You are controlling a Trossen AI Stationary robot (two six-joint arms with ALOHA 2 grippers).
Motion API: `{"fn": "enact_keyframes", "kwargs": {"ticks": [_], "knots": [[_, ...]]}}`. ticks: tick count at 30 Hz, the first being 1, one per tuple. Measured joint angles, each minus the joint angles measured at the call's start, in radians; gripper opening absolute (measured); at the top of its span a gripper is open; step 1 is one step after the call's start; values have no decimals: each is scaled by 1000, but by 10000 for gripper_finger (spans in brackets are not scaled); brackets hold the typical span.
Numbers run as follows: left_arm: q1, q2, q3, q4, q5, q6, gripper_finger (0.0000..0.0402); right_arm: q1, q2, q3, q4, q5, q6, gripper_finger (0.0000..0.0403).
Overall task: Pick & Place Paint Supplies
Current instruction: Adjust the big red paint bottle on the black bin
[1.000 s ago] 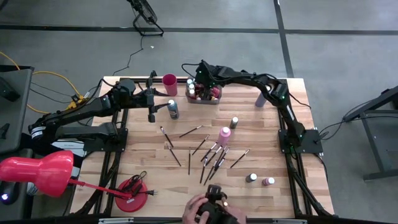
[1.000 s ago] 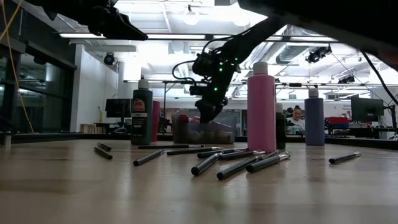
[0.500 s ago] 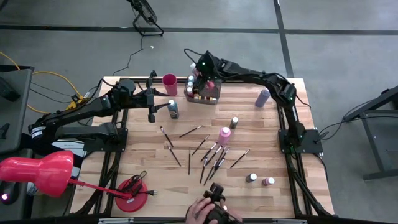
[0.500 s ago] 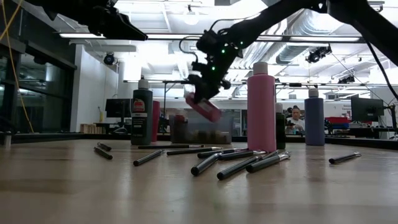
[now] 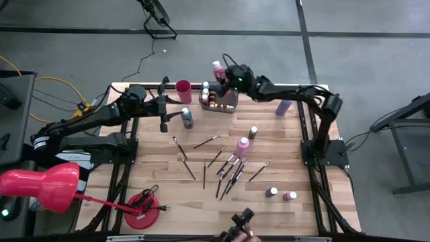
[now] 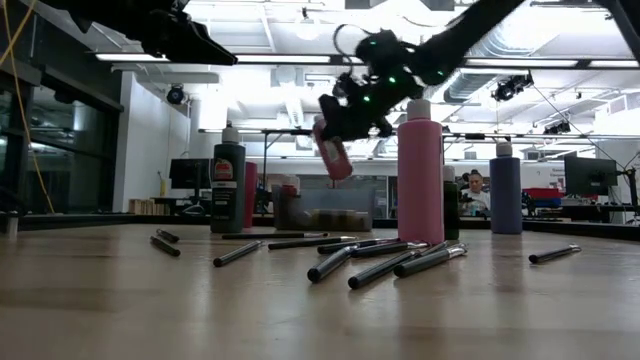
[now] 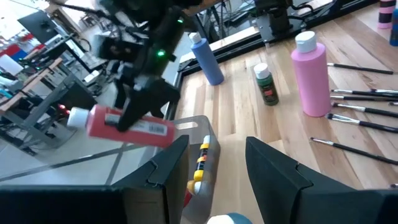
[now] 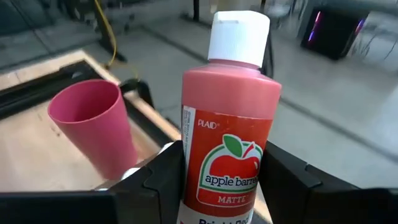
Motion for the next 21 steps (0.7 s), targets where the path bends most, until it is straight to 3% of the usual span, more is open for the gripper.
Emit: {"fn": "enact_keyframes", "kwargs": {"ticks": [6, 11, 21], "knots": [[0, 0, 0, 1, 0, 0, 152, 0, -9, -172, 243, 9, -44, 171], [0, 0, 0, 2, 0, 0, 152, 6, -8, -247, 307, 89, 5, 171], [0, 0, 0, 2, 0, 0, 152, -19, 10, -302, 402, 99, -14, 172]]}}
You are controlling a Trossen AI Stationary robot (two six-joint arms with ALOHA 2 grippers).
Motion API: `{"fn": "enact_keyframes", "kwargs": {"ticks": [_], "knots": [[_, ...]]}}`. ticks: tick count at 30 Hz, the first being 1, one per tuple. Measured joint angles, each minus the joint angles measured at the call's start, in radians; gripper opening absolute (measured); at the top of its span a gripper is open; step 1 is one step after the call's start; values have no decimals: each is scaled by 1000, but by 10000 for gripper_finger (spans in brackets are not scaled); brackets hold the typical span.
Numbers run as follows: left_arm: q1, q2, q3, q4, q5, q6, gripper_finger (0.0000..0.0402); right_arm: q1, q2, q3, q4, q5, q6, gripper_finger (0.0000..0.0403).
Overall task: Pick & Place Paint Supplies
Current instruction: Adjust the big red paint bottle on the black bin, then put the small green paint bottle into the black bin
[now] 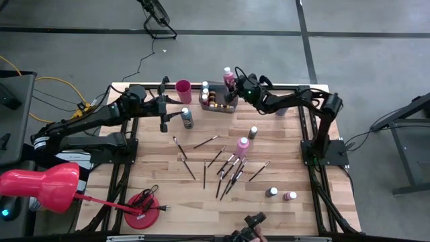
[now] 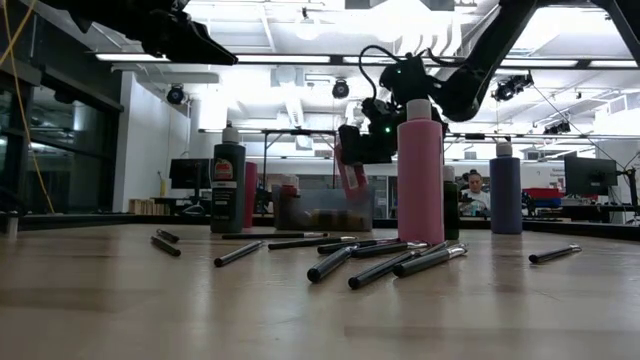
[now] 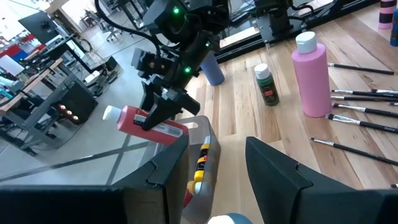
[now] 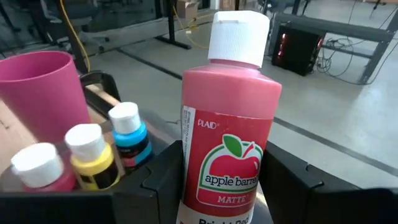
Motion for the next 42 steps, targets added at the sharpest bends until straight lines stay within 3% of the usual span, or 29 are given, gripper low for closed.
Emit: {"fn": "enact_keyframes", "kwargs": {"ticks": [5, 17, 31, 42], "knots": [[0, 0, 0, 0, 0, 0, 152, -13, 35, 1, 24, -5, -40, 179], [0, 0, 0, 0, 0, 0, 152, -11, 53, 2, 35, -1, -58, 248], [0, 0, 0, 0, 0, 0, 152, -11, 28, 2, 7, 3, -105, 255], [0, 0, 0, 0, 0, 0, 152, -11, -173, 2, -362, 7, -117, 252]]}}
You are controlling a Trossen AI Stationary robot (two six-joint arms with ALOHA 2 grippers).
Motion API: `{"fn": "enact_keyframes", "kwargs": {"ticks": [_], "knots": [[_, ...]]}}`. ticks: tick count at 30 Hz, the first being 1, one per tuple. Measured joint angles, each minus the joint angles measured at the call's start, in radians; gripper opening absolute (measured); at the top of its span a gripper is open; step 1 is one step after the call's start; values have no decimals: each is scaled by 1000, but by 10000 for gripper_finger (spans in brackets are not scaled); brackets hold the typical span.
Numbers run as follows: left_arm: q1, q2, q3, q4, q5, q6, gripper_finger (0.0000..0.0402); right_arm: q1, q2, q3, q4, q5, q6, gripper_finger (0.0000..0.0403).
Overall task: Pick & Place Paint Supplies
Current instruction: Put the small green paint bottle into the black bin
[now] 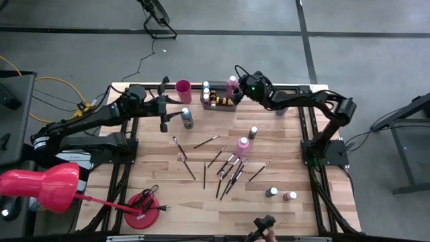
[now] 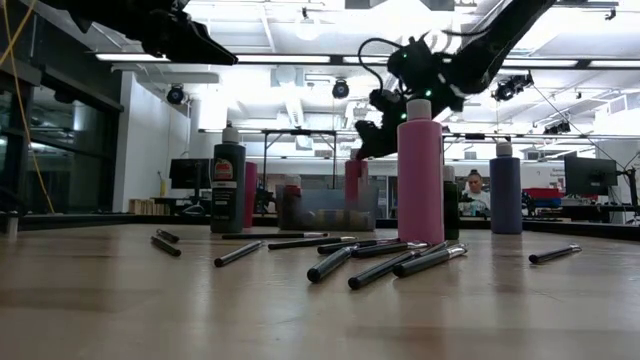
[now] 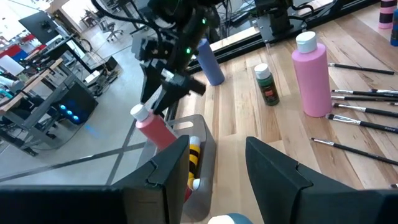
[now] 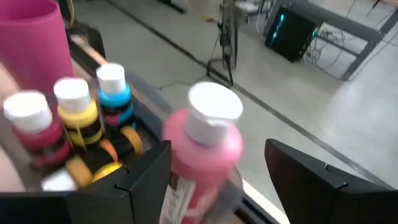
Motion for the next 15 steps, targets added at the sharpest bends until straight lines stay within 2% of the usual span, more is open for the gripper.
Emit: {"fn": "enact_keyframes", "kwargs": {"ticks": [5, 15], "knots": [[0, 0, 0, 0, 0, 0, 152, -4, -50, 0, -94, 3, -1, 252], [0, 0, 0, 0, 0, 0, 152, -6, -64, 0, -131, -1, -42, 252]]}}
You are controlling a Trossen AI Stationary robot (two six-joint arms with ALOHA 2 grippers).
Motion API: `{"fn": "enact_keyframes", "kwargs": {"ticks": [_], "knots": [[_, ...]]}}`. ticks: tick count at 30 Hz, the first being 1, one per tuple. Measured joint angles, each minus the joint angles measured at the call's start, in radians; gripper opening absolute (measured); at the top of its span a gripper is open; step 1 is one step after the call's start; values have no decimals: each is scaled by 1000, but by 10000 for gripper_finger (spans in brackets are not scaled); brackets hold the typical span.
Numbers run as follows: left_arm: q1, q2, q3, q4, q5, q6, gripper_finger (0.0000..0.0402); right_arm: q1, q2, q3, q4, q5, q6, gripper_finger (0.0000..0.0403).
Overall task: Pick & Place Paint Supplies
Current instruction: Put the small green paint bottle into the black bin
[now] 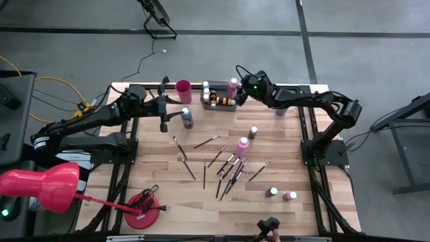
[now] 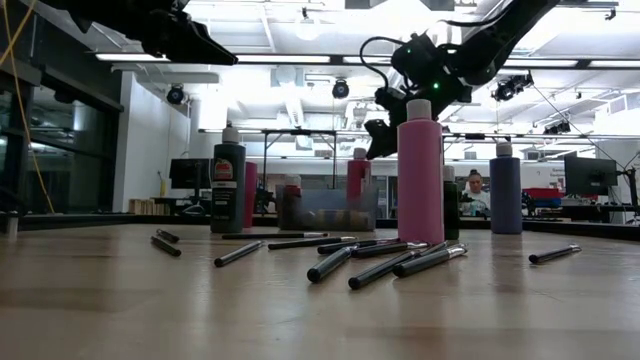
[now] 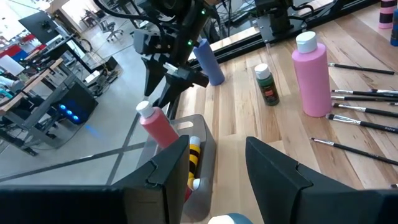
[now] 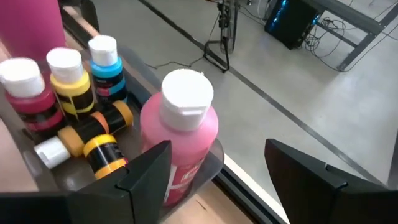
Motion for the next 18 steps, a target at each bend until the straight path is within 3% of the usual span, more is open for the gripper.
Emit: {"fn": "enact_keyframes", "kwargs": {"ticks": [5, 9, 18], "knots": [[0, 0, 0, 0, 0, 0, 152, 27, -54, 0, -51, 1, -48, 252], [0, 0, 0, 0, 0, 0, 152, 58, -92, 52, -211, -19, -106, 252], [0, 0, 0, 0, 0, 0, 152, 71, -12, 345, -701, -291, -246, 252]]}}
